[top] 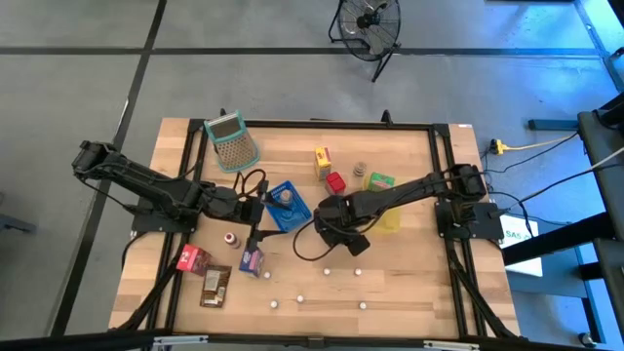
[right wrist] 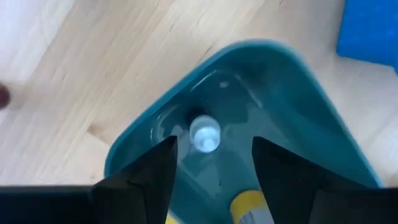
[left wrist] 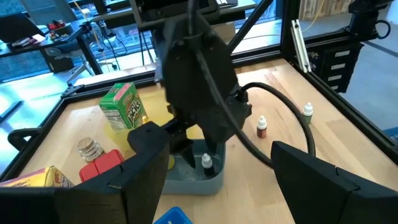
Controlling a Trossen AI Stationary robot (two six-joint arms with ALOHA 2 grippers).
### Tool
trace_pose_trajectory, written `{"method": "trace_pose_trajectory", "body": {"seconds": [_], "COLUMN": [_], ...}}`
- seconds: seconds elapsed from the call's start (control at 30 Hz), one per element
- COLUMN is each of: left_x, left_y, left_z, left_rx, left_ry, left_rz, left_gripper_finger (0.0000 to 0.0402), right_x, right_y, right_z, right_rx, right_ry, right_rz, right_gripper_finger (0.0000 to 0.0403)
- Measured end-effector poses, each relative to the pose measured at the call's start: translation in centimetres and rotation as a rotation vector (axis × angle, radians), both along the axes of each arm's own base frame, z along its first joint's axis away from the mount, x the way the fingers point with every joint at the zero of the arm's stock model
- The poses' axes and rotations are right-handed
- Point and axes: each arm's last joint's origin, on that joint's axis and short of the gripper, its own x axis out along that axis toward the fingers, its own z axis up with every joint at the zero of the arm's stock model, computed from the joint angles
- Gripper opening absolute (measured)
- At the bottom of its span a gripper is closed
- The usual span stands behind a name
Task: Pick & Place Kitchen Items
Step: Put the yellow cereal box into the yellow bin
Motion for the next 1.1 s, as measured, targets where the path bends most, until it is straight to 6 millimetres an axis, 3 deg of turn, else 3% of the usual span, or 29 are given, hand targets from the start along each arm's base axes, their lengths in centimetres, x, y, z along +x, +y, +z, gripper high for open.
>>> {"method": "trace_pose_trajectory", "body": {"seconds": [0.57,1.1], "left_x": [0.0,0.0], "left_y": [0.0,0.0], "left_z": [0.0,0.0], "left_rx": [0.000,0.000], "left_ry": [0.000,0.001], "left_rz": [0.000,0.000], "left_gripper_finger": [0.0279,0.0279], "right_x": [-0.4,-1.9], "right_y": [2.4,4.4], "right_z": [1.9,2.2], "right_rx": [-0.202,-0.437], "right_ry": [-0.024,-0.085], "right_rz": [-0.051,-0.192], "right_gripper_finger": [0.0211,0.0195]}}
